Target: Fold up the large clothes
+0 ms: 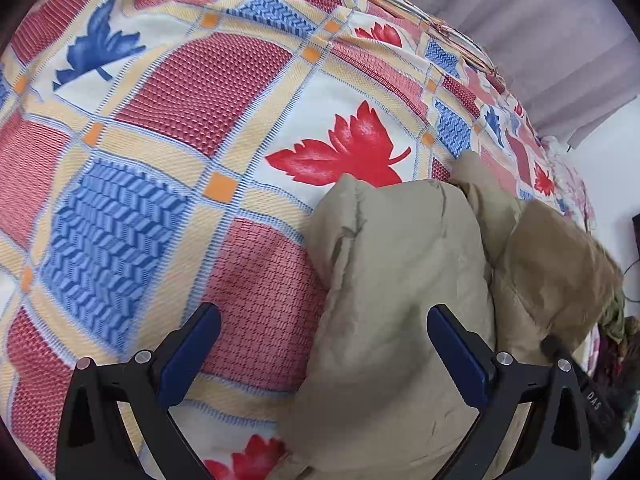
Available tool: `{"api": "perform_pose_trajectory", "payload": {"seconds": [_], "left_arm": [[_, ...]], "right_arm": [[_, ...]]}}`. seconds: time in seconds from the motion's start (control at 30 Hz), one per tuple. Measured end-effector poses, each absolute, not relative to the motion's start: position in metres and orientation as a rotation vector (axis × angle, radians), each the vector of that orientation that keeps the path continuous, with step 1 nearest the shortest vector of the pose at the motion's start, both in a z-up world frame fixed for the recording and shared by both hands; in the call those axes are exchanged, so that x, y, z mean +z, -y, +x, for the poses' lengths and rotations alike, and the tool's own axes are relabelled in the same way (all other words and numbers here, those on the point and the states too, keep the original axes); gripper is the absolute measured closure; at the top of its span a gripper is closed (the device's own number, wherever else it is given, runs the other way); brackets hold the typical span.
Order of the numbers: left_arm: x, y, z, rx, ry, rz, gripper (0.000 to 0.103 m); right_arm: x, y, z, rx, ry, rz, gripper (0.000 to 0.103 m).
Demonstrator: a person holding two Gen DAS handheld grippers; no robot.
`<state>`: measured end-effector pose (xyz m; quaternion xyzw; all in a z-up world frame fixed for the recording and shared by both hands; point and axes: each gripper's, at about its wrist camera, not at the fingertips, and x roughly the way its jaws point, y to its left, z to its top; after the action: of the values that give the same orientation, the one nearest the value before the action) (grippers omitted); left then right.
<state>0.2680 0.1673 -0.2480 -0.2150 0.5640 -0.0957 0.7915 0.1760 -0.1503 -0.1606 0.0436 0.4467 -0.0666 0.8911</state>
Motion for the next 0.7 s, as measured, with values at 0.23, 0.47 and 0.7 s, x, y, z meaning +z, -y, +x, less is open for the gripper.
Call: {"api": "perform_pose_trajectory", "payload": {"seconds": [0.23, 0.47, 0.7], "left_arm": [[-0.245, -0.126, 0.293, -0.31, -1.22, -0.493, 0.081], [-0.227, -0.087, 0.291, -0.239, -1.13, -0.067, 0.08], [-0.229, -0.122, 0.298, -0.016, -1.064, 0.048, 0.04]], "right_arm": [[-0.22, 0.264, 0.158, -0.156, -1.051, 0.677, 0.041], [-0.245, 0.306, 0.137, -0.227, -1.043, 0.89, 0.094], [-0.257, 0.297, 0.13, -0.251, -1.055, 0.85, 0.095]]}}
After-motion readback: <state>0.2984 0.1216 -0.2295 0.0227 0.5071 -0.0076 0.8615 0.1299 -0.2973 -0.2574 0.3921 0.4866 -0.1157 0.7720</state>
